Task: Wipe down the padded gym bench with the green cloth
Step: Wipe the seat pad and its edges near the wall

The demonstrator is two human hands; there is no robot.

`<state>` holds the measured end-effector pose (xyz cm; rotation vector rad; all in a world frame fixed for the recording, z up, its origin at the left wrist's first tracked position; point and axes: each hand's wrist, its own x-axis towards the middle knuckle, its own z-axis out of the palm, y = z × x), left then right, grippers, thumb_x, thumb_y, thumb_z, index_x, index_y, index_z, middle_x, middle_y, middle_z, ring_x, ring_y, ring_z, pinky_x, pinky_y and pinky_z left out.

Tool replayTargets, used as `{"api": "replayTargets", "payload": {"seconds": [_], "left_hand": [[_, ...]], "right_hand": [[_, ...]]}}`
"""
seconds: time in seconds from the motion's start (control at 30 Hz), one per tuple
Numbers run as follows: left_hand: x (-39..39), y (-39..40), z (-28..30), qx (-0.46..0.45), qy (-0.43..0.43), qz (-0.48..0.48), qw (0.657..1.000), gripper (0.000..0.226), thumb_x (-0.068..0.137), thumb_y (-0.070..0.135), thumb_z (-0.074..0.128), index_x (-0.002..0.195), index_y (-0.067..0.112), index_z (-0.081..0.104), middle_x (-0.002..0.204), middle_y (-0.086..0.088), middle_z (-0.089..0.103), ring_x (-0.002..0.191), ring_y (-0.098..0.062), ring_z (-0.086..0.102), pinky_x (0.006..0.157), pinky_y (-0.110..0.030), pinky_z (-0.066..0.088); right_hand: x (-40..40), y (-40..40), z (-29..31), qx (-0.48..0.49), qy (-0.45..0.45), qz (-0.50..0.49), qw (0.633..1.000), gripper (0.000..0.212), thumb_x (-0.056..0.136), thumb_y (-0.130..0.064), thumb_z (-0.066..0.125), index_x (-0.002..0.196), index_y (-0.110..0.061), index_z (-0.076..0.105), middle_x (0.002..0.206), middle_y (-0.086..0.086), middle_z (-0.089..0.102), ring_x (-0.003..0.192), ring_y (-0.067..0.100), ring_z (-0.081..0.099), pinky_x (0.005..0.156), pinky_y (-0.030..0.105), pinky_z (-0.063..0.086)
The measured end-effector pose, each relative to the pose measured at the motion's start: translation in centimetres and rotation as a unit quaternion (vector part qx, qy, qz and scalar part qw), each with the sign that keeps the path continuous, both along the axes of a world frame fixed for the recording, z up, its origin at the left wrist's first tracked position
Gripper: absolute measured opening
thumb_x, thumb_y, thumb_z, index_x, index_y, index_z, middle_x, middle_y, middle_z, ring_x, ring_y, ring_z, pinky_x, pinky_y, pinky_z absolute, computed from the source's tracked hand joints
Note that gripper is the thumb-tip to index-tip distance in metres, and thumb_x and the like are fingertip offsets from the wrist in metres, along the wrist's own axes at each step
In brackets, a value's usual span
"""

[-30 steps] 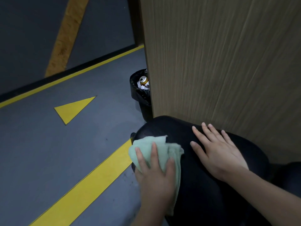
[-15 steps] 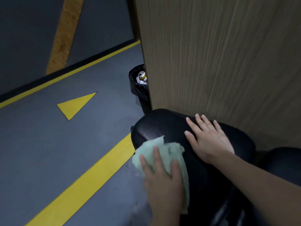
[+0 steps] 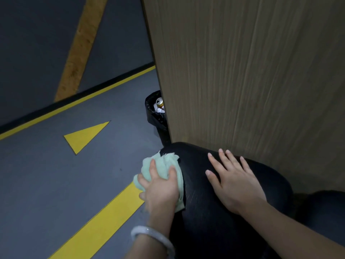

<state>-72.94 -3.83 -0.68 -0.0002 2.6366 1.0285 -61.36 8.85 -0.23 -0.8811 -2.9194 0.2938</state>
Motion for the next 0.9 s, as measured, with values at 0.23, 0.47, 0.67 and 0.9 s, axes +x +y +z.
{"api": "replayTargets", "payload": {"seconds": [0.23,0.47,0.67,0.9], "left_hand": [[4.3,-2.1,0.5,0.071,-0.026,0.039,0.996,0.065,0.092,0.056,0.040,0.148,0.047,0.007,0.151,-0.012,0.018,0.124,-0.034,0.042,0.100,-0.039,0.033],[17.1,-5.1,0.1,0.024,0.043,-0.053,0.997,0.090,0.062,0.077,0.025,0.145,0.049,0.006,0.158,-0.002,0.000,0.120,-0.032,0.046,0.092,-0.036,0.042],[8.5,-2.4,-0.2,0.006,-0.017,-0.020,1.000,0.069,0.089,0.065,0.038,0.146,0.052,0.002,0.158,-0.004,-0.008,0.126,-0.039,0.039,0.100,-0.039,0.033],[0.2,-0.6,0.2,0.026,-0.019,0.016,0.999,0.068,0.090,0.063,0.037,0.148,0.048,0.004,0.150,-0.011,0.011,0.121,-0.040,0.043,0.099,-0.042,0.034]], "right_hand": [[-0.2,-0.2,0.2,0.000,-0.007,-0.003,1.000,0.080,0.076,-0.061,-0.020,0.151,-0.036,-0.005,0.161,-0.004,-0.004,0.146,0.011,-0.011,0.118,0.037,-0.008],[0.7,-1.6,0.6,-0.005,-0.043,-0.019,0.999,0.066,0.091,-0.057,-0.003,0.152,-0.032,-0.002,0.161,-0.002,-0.005,0.147,0.016,-0.010,0.118,0.041,-0.006],[3.0,-2.8,0.0,0.006,-0.011,0.008,1.000,0.083,0.073,-0.053,-0.021,0.152,-0.035,-0.002,0.161,-0.005,-0.005,0.147,0.013,-0.011,0.118,0.039,-0.008],[2.7,-2.9,-0.1,0.001,0.018,0.002,1.000,0.078,0.078,-0.053,-0.016,0.151,-0.036,0.004,0.160,-0.007,-0.001,0.146,0.011,-0.011,0.118,0.039,-0.010]]}}
